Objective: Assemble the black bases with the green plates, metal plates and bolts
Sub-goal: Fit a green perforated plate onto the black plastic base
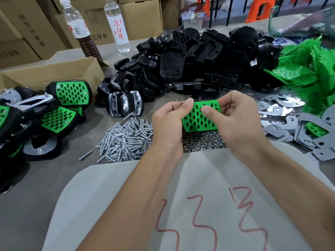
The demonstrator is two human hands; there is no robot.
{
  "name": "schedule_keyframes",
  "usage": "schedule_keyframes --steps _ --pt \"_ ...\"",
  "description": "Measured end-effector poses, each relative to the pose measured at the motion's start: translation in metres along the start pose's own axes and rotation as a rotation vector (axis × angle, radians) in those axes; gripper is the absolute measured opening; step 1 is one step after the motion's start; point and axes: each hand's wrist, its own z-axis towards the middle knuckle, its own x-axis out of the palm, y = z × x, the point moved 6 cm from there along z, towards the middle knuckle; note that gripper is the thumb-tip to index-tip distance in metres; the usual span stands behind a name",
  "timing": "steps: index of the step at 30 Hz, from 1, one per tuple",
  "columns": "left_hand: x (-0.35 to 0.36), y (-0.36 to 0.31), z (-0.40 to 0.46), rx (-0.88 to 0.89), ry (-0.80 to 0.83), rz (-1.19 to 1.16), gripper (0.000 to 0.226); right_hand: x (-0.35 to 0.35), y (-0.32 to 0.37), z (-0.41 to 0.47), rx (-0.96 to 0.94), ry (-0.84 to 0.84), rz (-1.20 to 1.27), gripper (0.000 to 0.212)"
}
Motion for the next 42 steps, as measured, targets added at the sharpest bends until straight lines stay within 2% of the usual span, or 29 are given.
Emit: schedule_keyframes --steps 3,8,11,13,16,21,34,37,42 --pt "0.002 0.000 0.000 -0.026 0.062 -0.028 0.016 -0.002 -0.004 0.005 0.133 0.119 0.149 0.019" --pt "0.002 0.000 0.000 -0.070 0.122 -0.033 0.022 -0.003 -0.004 0.005 0.160 0.165 0.214 0.016" --pt "0.003 -0.002 0.001 -0.131 0.154 -0.020 0.033 -0.004 -0.002 0.007 0.109 0.192 0.228 0.015" --pt "0.000 -0.003 0.004 -0.165 0.166 0.071 0.043 -0.002 0.002 0.007 0.040 0.233 0.203 0.017" --pt "-0.003 -0.007 0.005 -0.171 0.248 0.173 0.024 0.000 0.005 0.005 -0.025 0.294 0.223 0.019" --pt "-0.005 -0.010 0.002 -0.253 0.352 0.202 0.028 0.003 0.013 0.000 -0.074 0.390 0.332 0.020" --pt "-0.009 -0.013 -0.001 -0.280 0.315 0.301 0.022 0.009 0.028 -0.009 -0.223 0.531 0.177 0.019" --pt "-0.010 -0.012 -0.001 -0.316 0.271 0.295 0.028 0.009 0.029 -0.009 -0.238 0.545 0.143 0.020" --pt "-0.008 -0.009 -0.005 -0.337 0.157 0.296 0.016 0.010 0.028 -0.010 -0.248 0.520 0.088 0.020"
